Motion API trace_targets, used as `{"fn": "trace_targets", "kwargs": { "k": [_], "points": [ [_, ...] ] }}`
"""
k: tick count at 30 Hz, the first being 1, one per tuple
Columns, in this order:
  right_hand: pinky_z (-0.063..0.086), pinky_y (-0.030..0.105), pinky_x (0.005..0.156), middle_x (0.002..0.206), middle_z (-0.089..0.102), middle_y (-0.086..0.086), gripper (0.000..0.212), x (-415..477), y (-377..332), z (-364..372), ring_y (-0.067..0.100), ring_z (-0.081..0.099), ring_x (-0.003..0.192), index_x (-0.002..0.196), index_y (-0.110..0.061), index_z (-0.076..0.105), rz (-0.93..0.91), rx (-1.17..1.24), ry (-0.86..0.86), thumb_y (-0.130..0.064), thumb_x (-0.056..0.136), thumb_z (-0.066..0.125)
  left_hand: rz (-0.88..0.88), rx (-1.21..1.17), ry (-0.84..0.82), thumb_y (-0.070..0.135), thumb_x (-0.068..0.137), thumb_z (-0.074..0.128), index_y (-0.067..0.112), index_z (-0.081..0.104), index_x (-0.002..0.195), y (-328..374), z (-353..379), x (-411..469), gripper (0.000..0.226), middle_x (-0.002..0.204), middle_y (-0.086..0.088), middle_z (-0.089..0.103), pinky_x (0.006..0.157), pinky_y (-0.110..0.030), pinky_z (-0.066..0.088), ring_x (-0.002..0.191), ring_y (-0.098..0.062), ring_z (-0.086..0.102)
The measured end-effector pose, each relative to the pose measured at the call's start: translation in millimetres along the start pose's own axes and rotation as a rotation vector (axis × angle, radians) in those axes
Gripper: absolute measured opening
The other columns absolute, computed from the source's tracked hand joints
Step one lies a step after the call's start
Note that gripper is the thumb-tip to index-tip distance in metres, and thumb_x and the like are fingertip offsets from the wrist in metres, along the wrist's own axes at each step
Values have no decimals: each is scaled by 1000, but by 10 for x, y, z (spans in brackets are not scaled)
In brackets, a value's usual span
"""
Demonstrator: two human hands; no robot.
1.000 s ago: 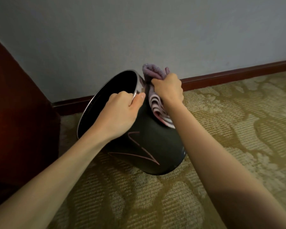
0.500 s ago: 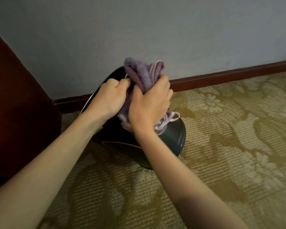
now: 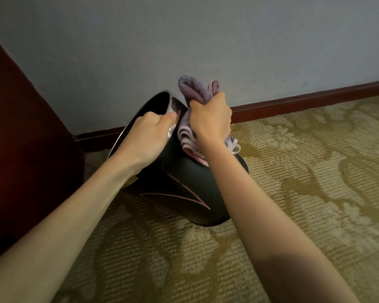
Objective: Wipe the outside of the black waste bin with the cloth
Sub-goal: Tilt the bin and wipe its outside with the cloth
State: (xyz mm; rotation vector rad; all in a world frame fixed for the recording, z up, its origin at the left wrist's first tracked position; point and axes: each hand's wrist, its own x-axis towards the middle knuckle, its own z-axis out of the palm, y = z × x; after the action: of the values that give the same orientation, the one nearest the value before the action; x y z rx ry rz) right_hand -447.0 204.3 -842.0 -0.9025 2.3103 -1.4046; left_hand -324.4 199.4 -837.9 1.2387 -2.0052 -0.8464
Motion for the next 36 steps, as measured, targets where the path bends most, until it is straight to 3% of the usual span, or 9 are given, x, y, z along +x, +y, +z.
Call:
{"fn": "trace_targets", "kwargs": {
  "k": [4, 7, 10, 15, 17, 21, 26, 31, 36],
  "points": [
    [43, 38, 86, 122, 61, 12, 44, 243, 22, 28, 35, 54, 114, 122, -12, 52, 64, -42, -156, -30, 82, 58, 36, -12, -67, 49, 89, 34, -8, 61, 83, -85, -30, -58, 63, 85, -25, 68, 77, -50, 47, 80, -34, 63],
    [42, 37, 85, 127, 60, 11, 49, 292, 25, 69, 35, 55, 115, 128, -14, 51, 58, -62, -184, -29, 82, 59, 43, -12, -57, 47, 90, 36, -1, 56, 64, -132, -63, -46, 58, 59, -6, 66, 65, -43, 49, 60, -23, 61],
    [45, 41, 89, 119, 63, 13, 40, 219, 46, 100, 36, 55, 111, 117, -11, 52, -19, -95, -130, -31, 83, 56, 26, 23, -5, 45, 90, 38, 3, 46, 55, -159, -79, -12, 56, 45, 4, 47, 53, -36, 36, 46, -12, 45],
    [42, 48, 89, 115, 60, 13, 37, -110, 257, 84, 35, 50, 109, 111, -9, 48, -195, -137, 33, -32, 83, 57, -33, -17, 1, 52, 80, 37, -13, 57, 79, -283, -181, 126, 69, 78, -32, 65, 72, -51, 50, 72, -37, 64],
    [41, 48, 88, 111, 59, 12, 35, -230, 371, 66, 33, 49, 106, 107, -8, 49, -252, -149, 90, -29, 82, 60, -29, 29, 47, 47, 85, 39, -14, 57, 77, -315, -220, 176, 64, 68, -22, 60, 65, -39, 45, 65, -28, 58],
    [41, 44, 85, 106, 59, 14, 39, -494, 630, 46, 33, 50, 101, 108, -5, 52, -308, -166, 164, -26, 77, 63, -49, 75, 85, 44, 89, 40, -14, 57, 78, -381, -278, 232, 62, 68, -15, 53, 65, -42, 44, 67, -23, 54],
    [43, 47, 83, 105, 59, 16, 42, -398, 779, -55, 35, 50, 100, 108, -4, 50, -220, -103, 156, -26, 75, 64, 54, 115, 97, 40, 92, 40, -5, 47, 59, -314, -204, 177, 57, 57, -12, 41, 51, -32, 26, 54, -18, 40],
    [47, 49, 83, 108, 61, 14, 33, -115, 1112, -296, 37, 55, 100, 105, -8, 49, 15, -46, 101, -26, 80, 60, 99, 119, 61, 48, 88, 36, -6, 43, 58, -311, -169, 116, 62, 54, -11, 42, 52, -33, 30, 53, -18, 42],
    [48, 47, 81, 109, 61, 13, 31, -60, 1289, -367, 35, 55, 101, 106, -10, 48, 66, -74, 104, -26, 82, 59, 99, 130, 74, 43, 91, 41, 15, 29, 45, -152, -49, 84, 56, 39, 5, 30, 44, -29, 26, 36, -5, 32]
  ]
}}
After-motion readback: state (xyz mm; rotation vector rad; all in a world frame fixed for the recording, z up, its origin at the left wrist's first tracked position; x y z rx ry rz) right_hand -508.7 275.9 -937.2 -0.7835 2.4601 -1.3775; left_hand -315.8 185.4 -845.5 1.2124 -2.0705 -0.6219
